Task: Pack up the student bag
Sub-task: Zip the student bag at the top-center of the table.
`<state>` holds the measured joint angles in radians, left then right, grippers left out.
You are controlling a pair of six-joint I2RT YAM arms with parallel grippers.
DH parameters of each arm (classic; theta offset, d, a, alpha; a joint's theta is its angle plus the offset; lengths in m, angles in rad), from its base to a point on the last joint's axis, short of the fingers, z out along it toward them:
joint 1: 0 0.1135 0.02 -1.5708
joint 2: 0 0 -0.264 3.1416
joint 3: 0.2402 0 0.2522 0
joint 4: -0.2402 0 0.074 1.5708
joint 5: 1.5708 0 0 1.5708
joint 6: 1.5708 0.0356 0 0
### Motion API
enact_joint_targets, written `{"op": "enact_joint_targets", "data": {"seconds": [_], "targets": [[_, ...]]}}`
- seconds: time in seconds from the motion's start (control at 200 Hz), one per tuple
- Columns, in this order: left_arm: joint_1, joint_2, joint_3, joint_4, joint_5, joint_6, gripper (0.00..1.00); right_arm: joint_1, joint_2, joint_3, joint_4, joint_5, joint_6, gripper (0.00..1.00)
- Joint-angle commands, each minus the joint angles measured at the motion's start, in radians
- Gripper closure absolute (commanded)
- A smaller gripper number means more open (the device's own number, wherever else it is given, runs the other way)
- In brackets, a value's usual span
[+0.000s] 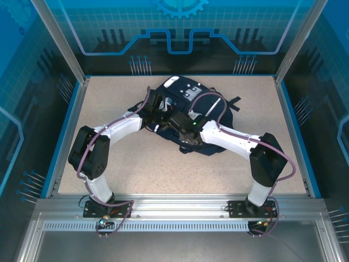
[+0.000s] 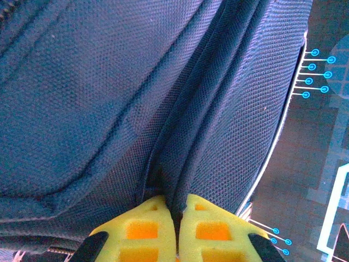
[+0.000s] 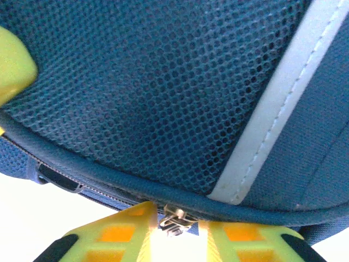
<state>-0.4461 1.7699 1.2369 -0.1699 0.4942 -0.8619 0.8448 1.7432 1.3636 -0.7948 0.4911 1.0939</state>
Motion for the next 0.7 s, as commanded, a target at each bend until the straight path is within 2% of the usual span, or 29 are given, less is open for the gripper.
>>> {"op": "enact_joint_targets", "data": {"seconds": [0.0,0.335,0.475,0.695], "targets": [[-0.020,-0.024,0.040,-0.049,0.080,0.024,1.00,0.000,-0.001,-0.004,-0.028,0.070,0.011,0.77],[-0.018,-0.010,0.056,-0.063,0.071,0.029,1.00,-0.025,-0.028,-0.023,-0.026,0.044,-0.074,0.90],[-0.011,-0.010,0.053,-0.084,0.035,0.030,1.00,-0.024,-0.051,-0.027,-0.040,0.040,-0.121,1.00],[0.026,-0.012,-0.003,-0.056,-0.035,-0.011,1.00,-0.048,-0.152,-0.131,-0.107,0.074,-0.198,1.00]]}}
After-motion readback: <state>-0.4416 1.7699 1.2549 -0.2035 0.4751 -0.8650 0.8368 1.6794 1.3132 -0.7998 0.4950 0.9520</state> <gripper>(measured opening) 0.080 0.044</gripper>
